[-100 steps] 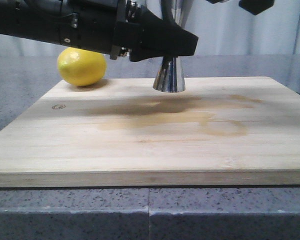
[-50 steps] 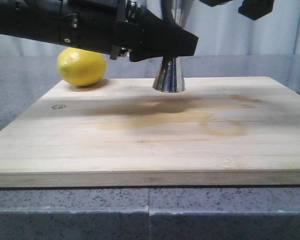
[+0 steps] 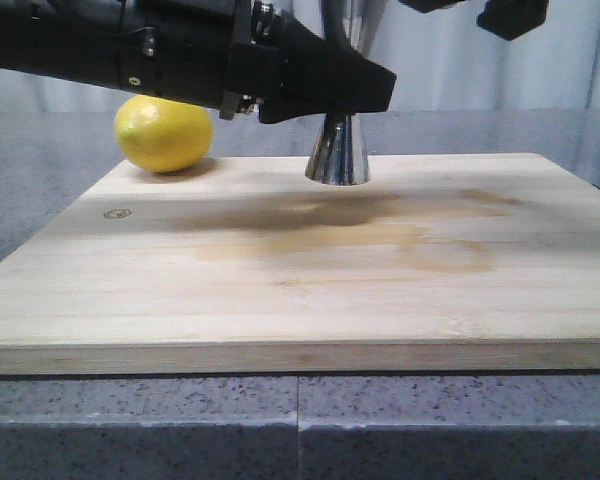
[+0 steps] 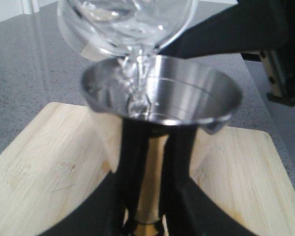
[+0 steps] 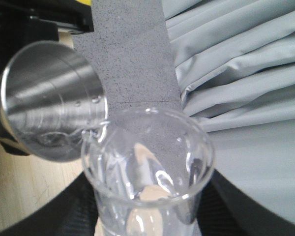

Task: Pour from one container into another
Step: 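Tilt the beaker with the right gripper, pouring liquid into the jigger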

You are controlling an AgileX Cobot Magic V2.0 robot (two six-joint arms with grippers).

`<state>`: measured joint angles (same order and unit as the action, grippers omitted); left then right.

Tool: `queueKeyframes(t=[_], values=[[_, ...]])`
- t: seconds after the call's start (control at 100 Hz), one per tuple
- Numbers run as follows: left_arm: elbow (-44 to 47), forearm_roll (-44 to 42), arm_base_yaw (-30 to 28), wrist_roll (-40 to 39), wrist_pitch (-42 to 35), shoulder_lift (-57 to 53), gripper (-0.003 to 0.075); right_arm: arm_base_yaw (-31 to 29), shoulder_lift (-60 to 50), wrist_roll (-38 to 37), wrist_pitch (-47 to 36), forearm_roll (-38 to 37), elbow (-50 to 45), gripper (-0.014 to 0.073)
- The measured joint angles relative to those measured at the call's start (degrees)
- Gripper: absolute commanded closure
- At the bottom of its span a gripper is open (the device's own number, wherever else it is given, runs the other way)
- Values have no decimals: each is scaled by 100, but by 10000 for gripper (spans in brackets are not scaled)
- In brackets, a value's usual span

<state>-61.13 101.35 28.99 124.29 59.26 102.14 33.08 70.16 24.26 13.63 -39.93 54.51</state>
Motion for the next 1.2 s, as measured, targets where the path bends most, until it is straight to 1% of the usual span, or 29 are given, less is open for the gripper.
queueKeyframes(t=[0.24, 0.51, 1.2], values=[[0, 0, 0, 0, 0, 0, 606, 0, 0, 0, -12, -131, 0, 259], [0, 0, 0, 0, 0, 0, 606, 0, 0, 0, -253, -154, 0, 259], [0, 0, 0, 0, 0, 0, 606, 0, 0, 0, -277, -297, 0, 260]])
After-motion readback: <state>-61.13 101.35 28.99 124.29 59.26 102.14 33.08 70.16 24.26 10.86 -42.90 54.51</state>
